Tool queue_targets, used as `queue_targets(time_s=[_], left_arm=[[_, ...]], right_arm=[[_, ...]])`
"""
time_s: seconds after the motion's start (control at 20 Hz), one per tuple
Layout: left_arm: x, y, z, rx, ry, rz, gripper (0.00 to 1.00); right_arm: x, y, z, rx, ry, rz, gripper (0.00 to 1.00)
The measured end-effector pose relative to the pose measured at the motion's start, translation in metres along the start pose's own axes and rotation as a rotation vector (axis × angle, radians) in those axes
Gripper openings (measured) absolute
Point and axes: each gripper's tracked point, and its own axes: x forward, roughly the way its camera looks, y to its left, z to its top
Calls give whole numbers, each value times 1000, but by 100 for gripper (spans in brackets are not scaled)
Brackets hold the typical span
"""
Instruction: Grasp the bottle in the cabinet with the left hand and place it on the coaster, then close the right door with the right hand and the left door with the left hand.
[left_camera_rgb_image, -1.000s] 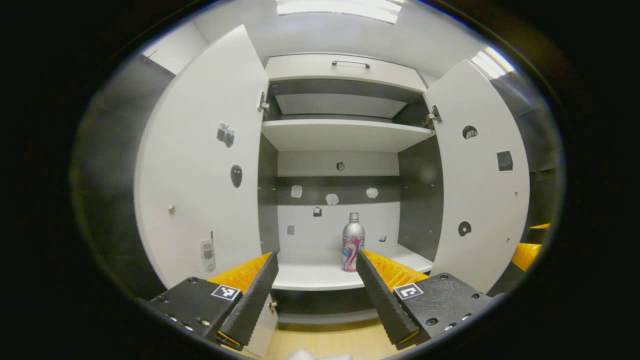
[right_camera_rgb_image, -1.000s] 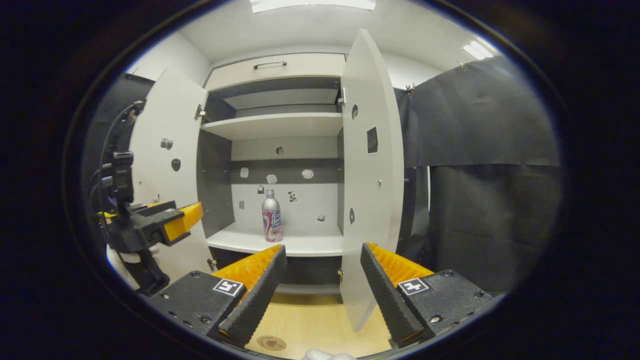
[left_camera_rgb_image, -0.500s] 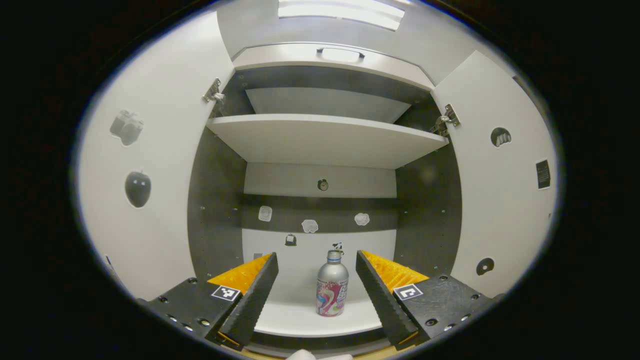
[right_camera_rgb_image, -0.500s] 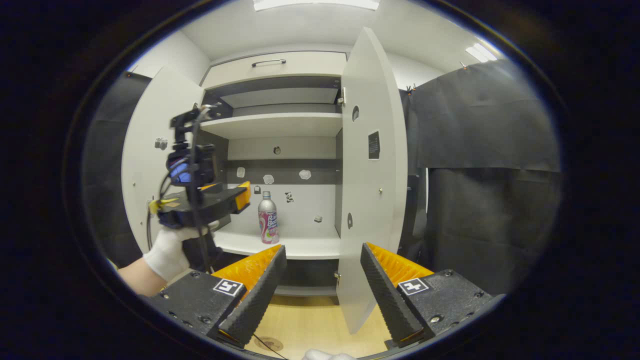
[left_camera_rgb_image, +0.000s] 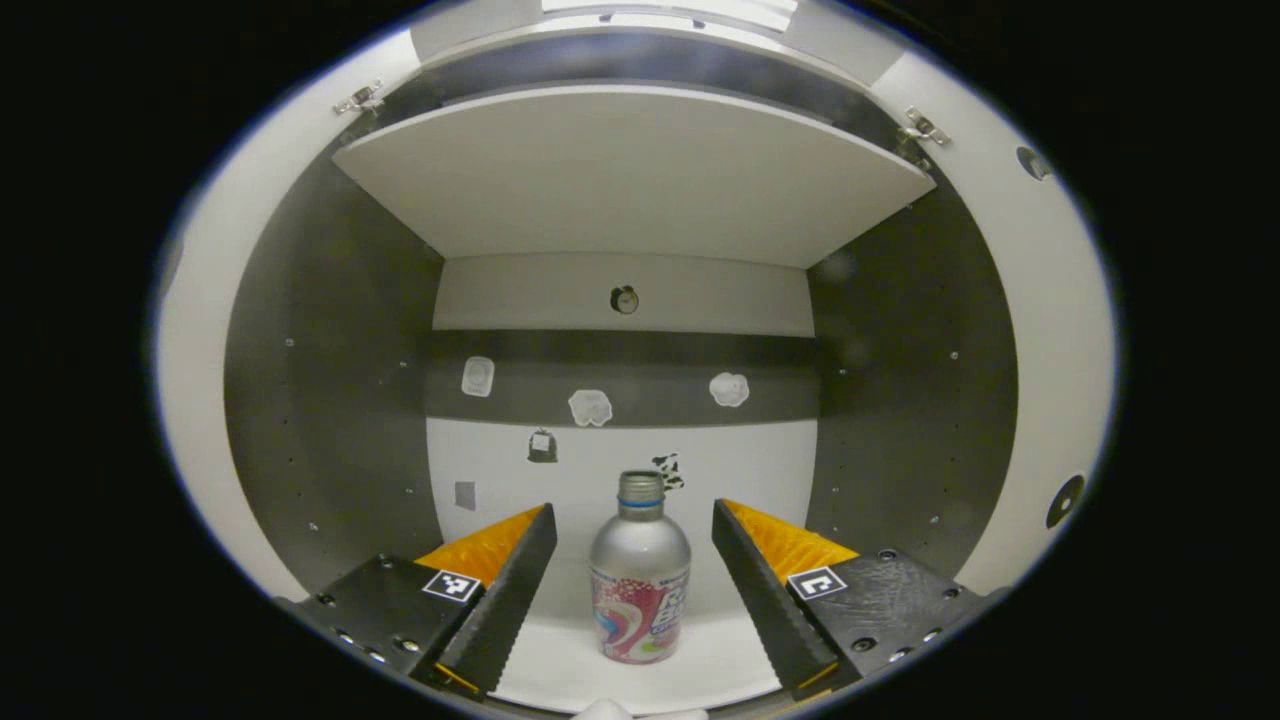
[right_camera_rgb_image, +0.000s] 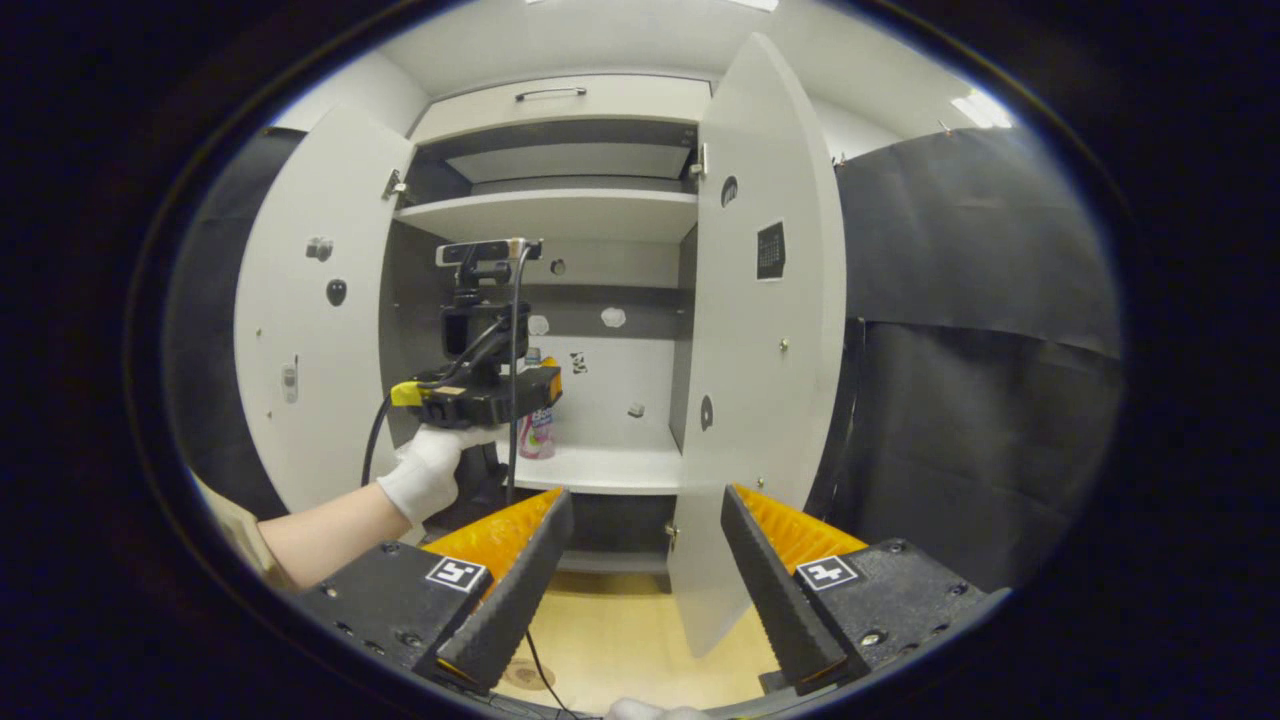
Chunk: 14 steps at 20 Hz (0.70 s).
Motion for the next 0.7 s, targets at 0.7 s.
queue_targets(time_s=[0.7], left_arm=[[1, 4, -15, 36, 50, 16, 78]], right_arm=[[-6, -11, -17, 33, 29, -5, 98]])
